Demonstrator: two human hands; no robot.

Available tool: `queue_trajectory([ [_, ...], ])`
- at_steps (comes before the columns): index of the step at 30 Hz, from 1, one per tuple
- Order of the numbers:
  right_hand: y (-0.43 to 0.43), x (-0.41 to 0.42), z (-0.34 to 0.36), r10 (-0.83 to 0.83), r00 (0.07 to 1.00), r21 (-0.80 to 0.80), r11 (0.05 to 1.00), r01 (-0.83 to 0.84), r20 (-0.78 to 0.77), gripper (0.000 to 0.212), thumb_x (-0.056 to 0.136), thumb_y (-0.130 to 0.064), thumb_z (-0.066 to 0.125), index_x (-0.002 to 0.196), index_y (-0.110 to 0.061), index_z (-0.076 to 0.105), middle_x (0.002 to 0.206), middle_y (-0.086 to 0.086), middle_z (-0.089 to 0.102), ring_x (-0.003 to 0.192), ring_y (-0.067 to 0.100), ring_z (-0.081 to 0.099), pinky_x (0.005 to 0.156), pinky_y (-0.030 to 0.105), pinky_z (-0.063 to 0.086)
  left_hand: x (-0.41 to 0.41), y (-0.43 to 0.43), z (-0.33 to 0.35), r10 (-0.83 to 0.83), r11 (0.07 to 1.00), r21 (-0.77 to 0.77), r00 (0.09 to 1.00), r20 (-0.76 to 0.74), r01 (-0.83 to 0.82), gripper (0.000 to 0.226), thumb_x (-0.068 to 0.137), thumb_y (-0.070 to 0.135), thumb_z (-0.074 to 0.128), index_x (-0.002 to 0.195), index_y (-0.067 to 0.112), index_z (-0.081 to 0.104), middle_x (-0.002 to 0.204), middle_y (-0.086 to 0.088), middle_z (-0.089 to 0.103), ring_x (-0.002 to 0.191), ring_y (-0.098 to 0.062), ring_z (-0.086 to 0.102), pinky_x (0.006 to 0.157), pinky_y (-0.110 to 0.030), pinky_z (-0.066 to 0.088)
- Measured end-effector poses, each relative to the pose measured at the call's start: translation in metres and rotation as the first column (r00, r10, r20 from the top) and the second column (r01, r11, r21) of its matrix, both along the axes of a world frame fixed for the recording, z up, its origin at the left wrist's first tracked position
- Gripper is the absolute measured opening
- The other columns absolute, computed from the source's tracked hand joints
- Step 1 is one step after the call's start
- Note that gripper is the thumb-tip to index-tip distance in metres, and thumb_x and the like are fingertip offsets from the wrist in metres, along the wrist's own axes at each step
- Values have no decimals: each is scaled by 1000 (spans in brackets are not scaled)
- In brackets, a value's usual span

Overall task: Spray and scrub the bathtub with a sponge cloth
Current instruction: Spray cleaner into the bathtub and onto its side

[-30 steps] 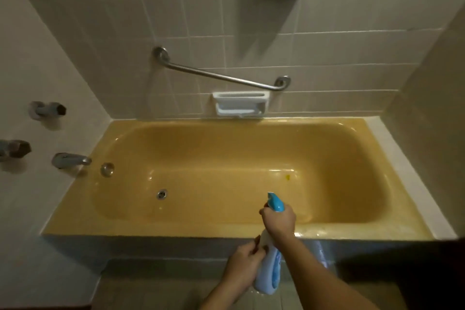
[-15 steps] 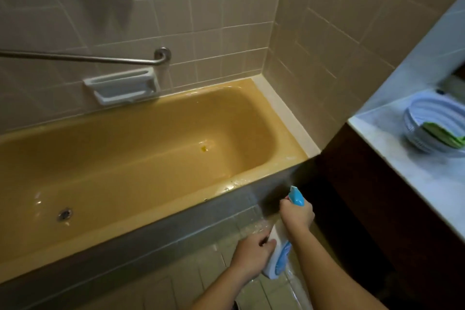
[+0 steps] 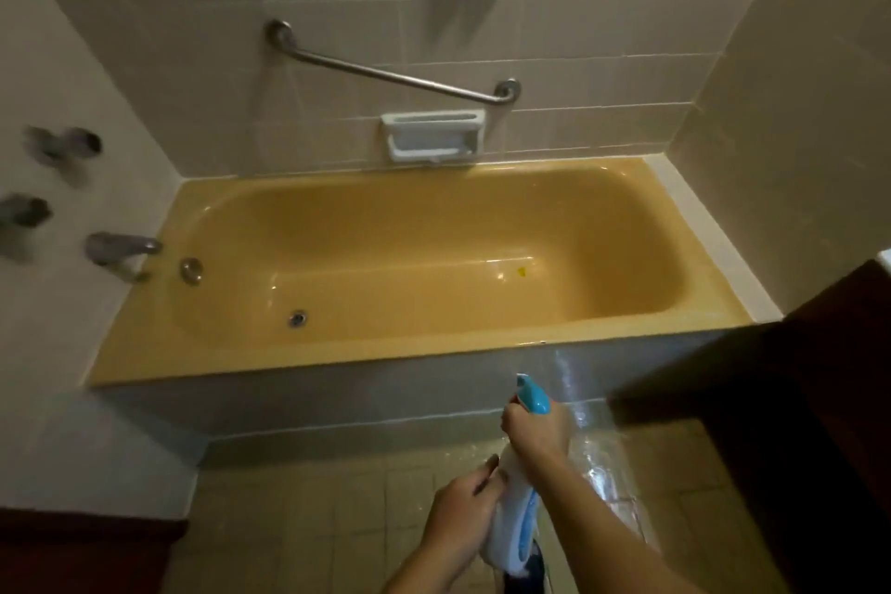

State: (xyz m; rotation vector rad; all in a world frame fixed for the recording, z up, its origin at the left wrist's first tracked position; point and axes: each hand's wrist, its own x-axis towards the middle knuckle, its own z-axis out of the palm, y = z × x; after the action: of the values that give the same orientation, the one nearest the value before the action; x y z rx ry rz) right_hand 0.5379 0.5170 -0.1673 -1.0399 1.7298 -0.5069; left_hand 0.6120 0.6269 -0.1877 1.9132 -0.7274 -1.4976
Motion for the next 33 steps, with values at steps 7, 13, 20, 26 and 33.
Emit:
queue_trajectory([
  [7, 138, 173, -10, 404, 906, 11, 913, -409, 130, 3, 80, -6, 70, 79, -8, 70, 73, 11, 70, 68, 26, 67, 63, 41, 56, 125, 163, 0, 476, 879, 44, 879, -38, -474, 18, 100, 43, 66, 115, 46, 74, 100, 16, 79, 95, -6, 75, 93, -39, 61],
  [13, 245, 261, -4, 556, 816, -51, 830, -556, 158, 7, 80, -9, 71, 76, -13, 67, 70, 5, 68, 63, 19, 65, 65, 45, 59, 189, 270, 5, 657, 750, 87, 754, 20, -656, 5, 96, 46, 71, 94, 49, 75, 101, 18, 77, 98, -8, 73, 98, -38, 59],
  [20, 241, 209, -15, 263, 959, 26, 963, -267, 101, 8, 85, -4, 69, 83, -11, 68, 70, 3, 64, 61, 16, 58, 56, 28, 48, 173, 264, -20, 446, 891, 112, 894, -34, -440, 47, 71, 54, 76, 117, 40, 77, 106, 20, 78, 106, -3, 72, 106, -36, 54],
  [26, 151, 88, -18, -70, 996, 13, 997, 70, -63, 17, 81, -11, 70, 69, -14, 58, 72, 11, 63, 76, 35, 66, 75, 48, 58, 85, 166, -8, 61, 993, 109, 995, -77, -52, 27, 91, 31, 74, 105, 53, 68, 114, 19, 76, 105, 2, 69, 103, -30, 55],
  [33, 51, -84, 15, -399, 917, -116, 912, 394, -27, 15, 85, -13, 72, 78, -16, 60, 83, 13, 67, 75, 26, 63, 74, 41, 53, -43, 34, 7, -378, 926, -10, 926, -25, 377, 49, 94, 28, 74, 142, 30, 63, 132, 15, 70, 115, -4, 66, 87, -17, 51],
])
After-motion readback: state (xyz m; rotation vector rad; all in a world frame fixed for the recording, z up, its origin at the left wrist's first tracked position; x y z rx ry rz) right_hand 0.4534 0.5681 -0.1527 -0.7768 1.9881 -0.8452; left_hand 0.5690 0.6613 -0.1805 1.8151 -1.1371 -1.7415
